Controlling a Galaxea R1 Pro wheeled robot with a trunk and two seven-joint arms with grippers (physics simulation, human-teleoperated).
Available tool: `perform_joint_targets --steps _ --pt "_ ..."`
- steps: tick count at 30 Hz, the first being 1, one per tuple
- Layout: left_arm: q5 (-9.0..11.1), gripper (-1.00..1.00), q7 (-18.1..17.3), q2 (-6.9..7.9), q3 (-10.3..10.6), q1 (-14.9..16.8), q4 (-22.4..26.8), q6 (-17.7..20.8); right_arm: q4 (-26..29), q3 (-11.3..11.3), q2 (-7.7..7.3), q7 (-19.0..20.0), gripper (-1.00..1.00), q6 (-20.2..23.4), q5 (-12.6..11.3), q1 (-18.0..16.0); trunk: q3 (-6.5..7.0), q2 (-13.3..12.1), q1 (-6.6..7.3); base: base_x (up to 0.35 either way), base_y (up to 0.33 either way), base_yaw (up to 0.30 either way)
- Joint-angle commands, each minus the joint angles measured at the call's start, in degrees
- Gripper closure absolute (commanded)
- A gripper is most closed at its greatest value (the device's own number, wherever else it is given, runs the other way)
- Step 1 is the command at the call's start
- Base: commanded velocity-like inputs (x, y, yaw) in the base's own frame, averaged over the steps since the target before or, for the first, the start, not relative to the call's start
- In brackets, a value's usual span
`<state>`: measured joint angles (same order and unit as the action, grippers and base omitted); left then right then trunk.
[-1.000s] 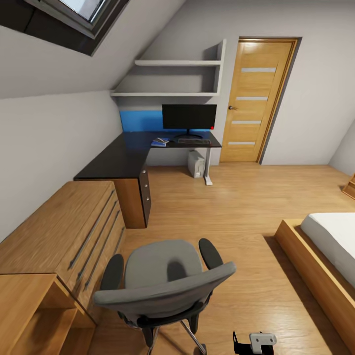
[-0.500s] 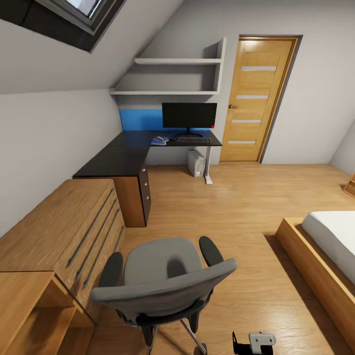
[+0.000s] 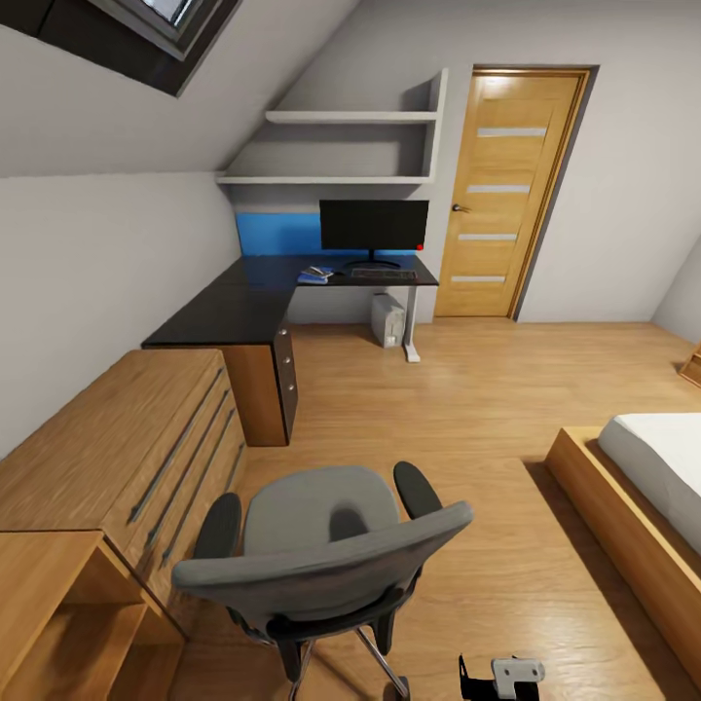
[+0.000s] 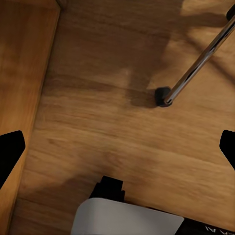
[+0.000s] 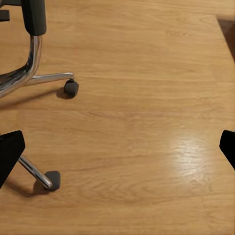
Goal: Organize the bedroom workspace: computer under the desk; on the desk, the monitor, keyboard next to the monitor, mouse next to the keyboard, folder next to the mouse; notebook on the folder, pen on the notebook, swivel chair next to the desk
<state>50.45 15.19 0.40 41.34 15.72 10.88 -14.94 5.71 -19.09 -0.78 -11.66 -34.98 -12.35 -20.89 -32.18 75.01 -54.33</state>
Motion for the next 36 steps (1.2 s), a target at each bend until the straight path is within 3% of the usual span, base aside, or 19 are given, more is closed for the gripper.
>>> perform_joint_targets --steps 1,21,24,27,32,36 --pt "0.35 -1.0 0.36 0.04 0.49 0.02 0.11 -0.1 0.0 -0.51 -0.01 -0.22 -1.0 -0.1 -0.4 -0.03 -0.24 0.44 -0.22 0.0 0.0 0.0" --pt "0.52 -1.0 0.45 0.35 0.13 0.02 0.11 -0.18 -0.15 -0.6 0.07 -0.14 -1.0 -0.39 -0.25 -0.03 -3.83 8.46 -4.62 0.0 0.0 0.0" --pt "0.53 -1.0 0.45 0.34 0.14 0.02 0.11 -0.18 -2.07 -0.9 0.09 2.81 -1.0 -0.38 4.01 -0.03 -4.37 9.67 -5.28 0.0 0.0 0.0" --pt "0.53 -1.0 0.45 0.33 0.14 0.02 0.11 -0.18 -2.64 -0.93 0.13 3.78 -1.0 -0.36 6.8 -0.03 -4.91 10.87 -5.93 0.0 0.0 0.0" --pt "0.53 -1.0 0.45 0.31 0.14 0.02 0.11 -0.18 -3.07 -0.91 0.44 4.31 -1.0 -0.36 8.67 -0.03 -5.8 12.88 -7.03 0.0 0.0 0.0" --pt "0.53 -1.0 0.45 0.31 0.14 0.02 0.11 -0.18 -3.88 -0.87 1.8 4.5 -1.0 -0.42 9.38 -0.03 -6.52 14.48 -7.91 0.0 0.0 0.0"
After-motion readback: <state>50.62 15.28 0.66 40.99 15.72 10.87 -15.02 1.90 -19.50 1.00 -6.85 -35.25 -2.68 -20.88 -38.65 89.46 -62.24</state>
